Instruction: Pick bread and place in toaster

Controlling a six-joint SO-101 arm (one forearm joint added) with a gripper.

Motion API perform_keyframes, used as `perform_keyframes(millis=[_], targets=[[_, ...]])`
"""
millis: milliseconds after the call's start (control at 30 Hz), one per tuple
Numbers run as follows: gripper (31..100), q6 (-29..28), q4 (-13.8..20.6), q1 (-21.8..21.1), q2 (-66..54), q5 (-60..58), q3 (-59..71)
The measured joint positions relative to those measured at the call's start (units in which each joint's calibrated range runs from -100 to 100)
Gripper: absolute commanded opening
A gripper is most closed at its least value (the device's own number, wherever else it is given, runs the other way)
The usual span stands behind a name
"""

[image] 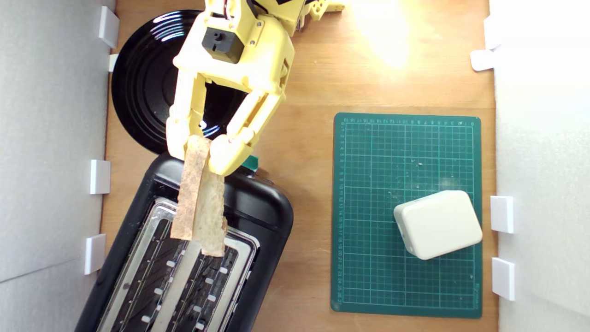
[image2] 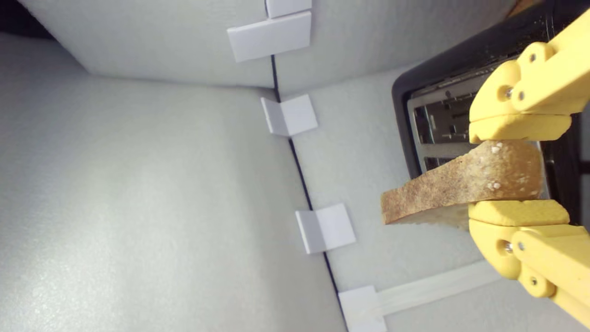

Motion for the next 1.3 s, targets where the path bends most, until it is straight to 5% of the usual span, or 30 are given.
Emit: perform_keyframes(millis=[400,1300], targets=[[63.4,1.9,0.1,5.1,1.9,0.0,0.0],[63.4,6.1,0.4,5.3,7.8,0.2,-1.5]])
